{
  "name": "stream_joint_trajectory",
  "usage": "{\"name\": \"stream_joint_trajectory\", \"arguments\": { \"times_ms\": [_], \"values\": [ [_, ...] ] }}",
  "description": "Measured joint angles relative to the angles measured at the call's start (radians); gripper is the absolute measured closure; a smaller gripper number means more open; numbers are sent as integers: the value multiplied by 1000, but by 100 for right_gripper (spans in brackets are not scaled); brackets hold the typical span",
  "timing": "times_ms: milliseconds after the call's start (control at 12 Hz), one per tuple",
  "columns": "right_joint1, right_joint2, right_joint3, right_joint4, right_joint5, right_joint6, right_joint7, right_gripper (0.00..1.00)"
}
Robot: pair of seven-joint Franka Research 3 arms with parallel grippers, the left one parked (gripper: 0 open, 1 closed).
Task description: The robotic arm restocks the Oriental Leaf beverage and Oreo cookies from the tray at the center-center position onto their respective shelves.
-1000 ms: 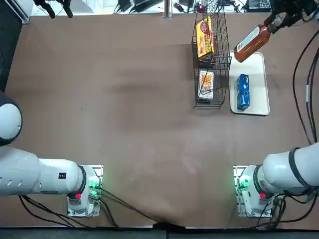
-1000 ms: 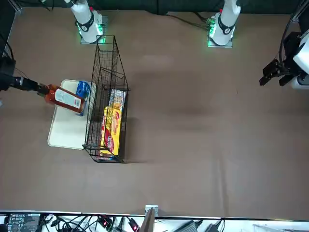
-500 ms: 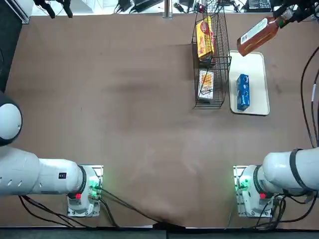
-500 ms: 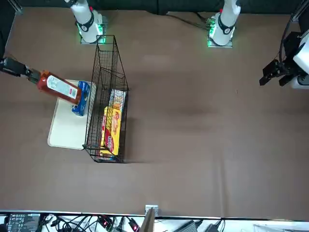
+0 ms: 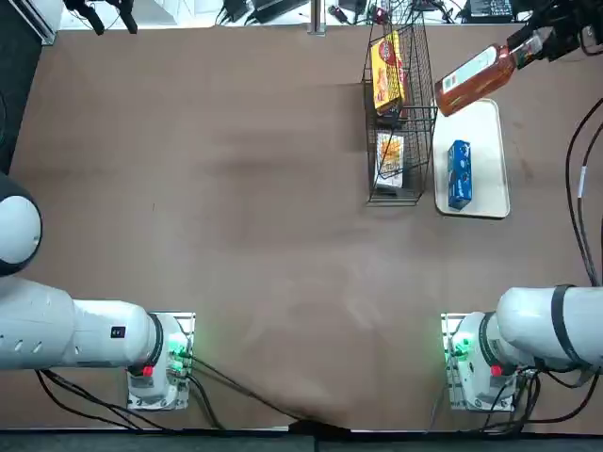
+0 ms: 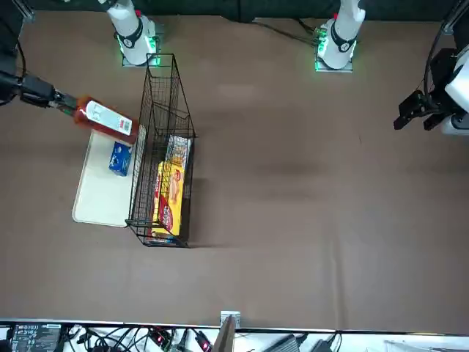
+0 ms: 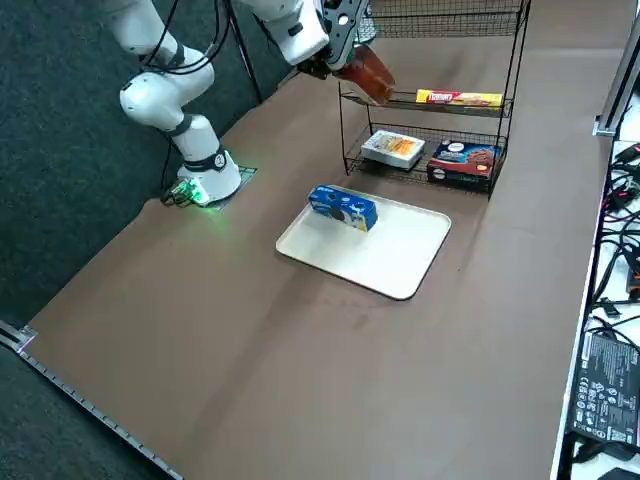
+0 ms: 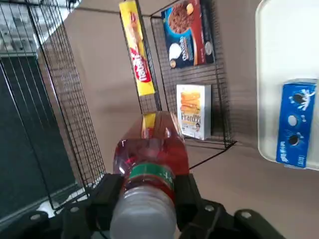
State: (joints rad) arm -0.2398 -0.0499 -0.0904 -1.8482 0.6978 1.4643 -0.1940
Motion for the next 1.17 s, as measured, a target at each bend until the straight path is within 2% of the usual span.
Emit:
{"name": "stream_joint_trajectory", "arguments": {
  "times_ms": [500, 1167],
  "values": [
    [52, -23, 13, -100, 29, 39, -98, 41],
    [111, -25, 17, -149, 46, 75, -110, 41]
  ]
}}
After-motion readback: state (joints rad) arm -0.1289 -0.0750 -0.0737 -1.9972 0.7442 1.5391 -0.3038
